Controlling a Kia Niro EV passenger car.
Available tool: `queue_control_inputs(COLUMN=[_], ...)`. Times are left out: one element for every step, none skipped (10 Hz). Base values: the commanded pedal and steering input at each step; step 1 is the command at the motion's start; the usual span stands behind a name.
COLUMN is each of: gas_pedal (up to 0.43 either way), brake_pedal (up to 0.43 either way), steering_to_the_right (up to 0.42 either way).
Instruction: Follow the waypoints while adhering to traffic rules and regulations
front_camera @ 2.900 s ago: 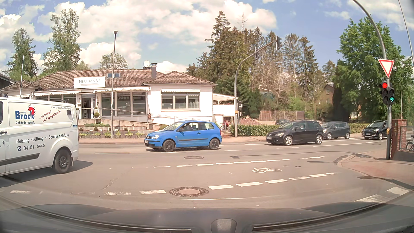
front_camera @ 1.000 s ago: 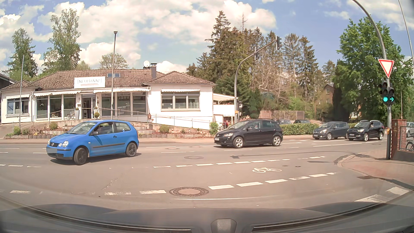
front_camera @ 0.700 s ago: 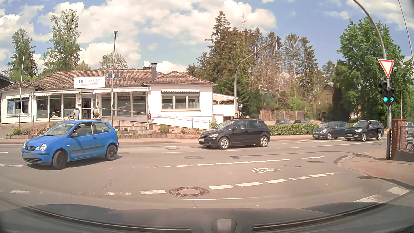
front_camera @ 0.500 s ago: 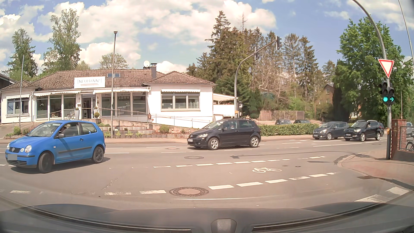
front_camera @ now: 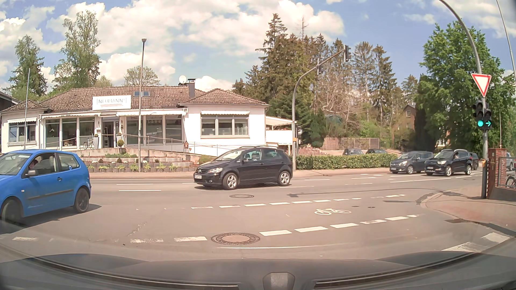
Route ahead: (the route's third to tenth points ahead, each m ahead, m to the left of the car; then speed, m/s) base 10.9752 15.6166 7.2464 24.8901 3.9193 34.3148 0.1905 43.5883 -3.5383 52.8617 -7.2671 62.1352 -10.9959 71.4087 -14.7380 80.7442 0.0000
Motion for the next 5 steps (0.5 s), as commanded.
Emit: queue_control_inputs(gas_pedal=[0.000,0.000,0.000,0.000,0.000], brake_pedal=[0.238,0.238,0.232,0.159,0.030], steering_to_the_right=[-0.003,-0.003,-0.003,-0.003,-0.003])
